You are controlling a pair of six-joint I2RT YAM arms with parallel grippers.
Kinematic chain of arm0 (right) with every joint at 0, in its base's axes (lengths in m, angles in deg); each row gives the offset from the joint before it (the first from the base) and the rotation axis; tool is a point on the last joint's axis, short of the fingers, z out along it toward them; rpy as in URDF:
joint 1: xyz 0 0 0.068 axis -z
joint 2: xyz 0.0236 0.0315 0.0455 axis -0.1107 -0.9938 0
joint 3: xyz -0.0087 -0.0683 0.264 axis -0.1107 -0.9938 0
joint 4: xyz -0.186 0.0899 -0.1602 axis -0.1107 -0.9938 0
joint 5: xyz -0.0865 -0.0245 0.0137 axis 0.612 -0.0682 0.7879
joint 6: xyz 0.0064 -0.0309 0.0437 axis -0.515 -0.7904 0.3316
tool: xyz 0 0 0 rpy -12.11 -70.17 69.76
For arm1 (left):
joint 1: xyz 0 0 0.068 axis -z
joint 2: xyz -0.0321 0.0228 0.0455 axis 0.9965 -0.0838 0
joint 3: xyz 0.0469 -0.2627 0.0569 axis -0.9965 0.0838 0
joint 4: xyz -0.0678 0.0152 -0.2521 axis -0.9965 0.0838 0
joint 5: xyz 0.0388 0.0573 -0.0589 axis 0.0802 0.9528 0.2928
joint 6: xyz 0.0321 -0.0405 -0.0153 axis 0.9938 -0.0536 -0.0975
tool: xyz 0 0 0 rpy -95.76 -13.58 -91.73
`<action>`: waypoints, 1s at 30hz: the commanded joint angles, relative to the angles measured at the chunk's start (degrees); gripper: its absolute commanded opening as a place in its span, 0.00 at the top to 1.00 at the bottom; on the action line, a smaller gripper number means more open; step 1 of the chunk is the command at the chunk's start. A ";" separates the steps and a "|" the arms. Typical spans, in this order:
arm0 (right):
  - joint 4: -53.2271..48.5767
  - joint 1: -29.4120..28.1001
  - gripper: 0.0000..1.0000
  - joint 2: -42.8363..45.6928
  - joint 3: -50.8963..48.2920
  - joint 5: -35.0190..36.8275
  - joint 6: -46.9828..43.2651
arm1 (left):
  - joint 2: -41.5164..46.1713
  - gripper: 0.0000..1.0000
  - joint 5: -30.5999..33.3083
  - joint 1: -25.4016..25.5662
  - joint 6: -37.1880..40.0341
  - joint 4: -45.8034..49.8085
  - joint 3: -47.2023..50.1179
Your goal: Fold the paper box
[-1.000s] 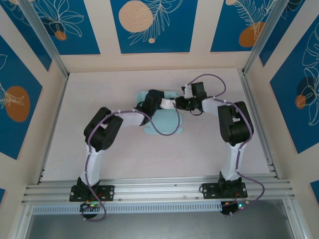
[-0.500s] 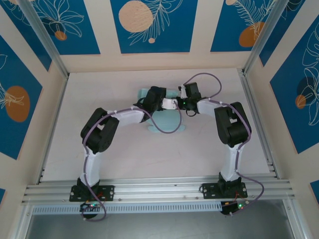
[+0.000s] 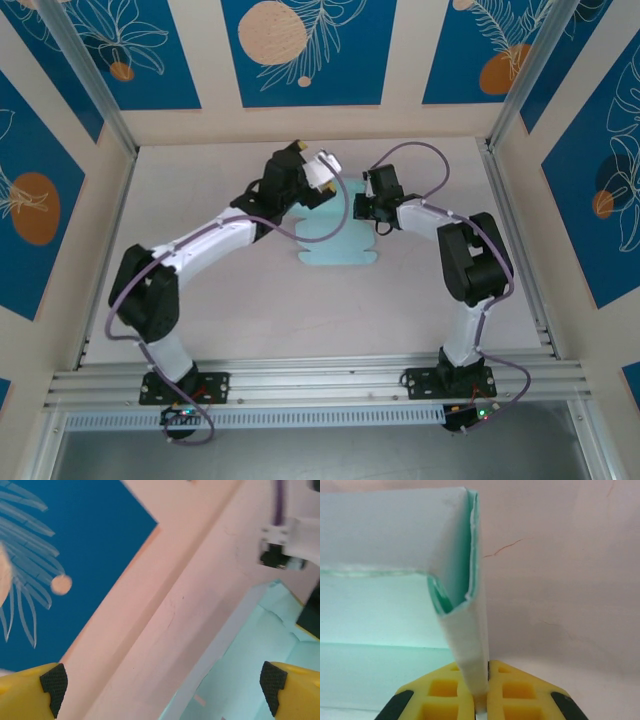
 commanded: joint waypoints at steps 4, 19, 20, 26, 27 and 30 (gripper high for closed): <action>-0.89 -1.53 1.00 4.23 -2.17 3.37 0.00 | 5.12 0.00 -5.40 -10.38 -34.85 13.42 1.15; -1.19 -5.58 1.00 5.79 -2.97 7.47 -0.60 | -0.55 0.00 -27.47 -22.75 -54.40 9.78 3.21; -1.40 -5.85 1.00 5.83 -2.84 7.67 -0.56 | -1.29 0.00 -27.44 -22.70 -53.96 10.61 2.43; -2.12 -6.43 1.00 5.39 -1.73 7.97 -0.55 | -5.28 0.00 -27.59 -22.16 -51.90 15.46 -1.05; -2.06 -6.51 1.00 5.39 -1.67 8.11 -0.50 | -5.62 0.00 -27.55 -21.99 -51.56 16.07 -1.19; -2.09 -6.51 1.00 5.39 -1.56 8.46 -0.33 | -6.46 0.03 -27.55 -21.66 -50.34 17.65 -1.20</action>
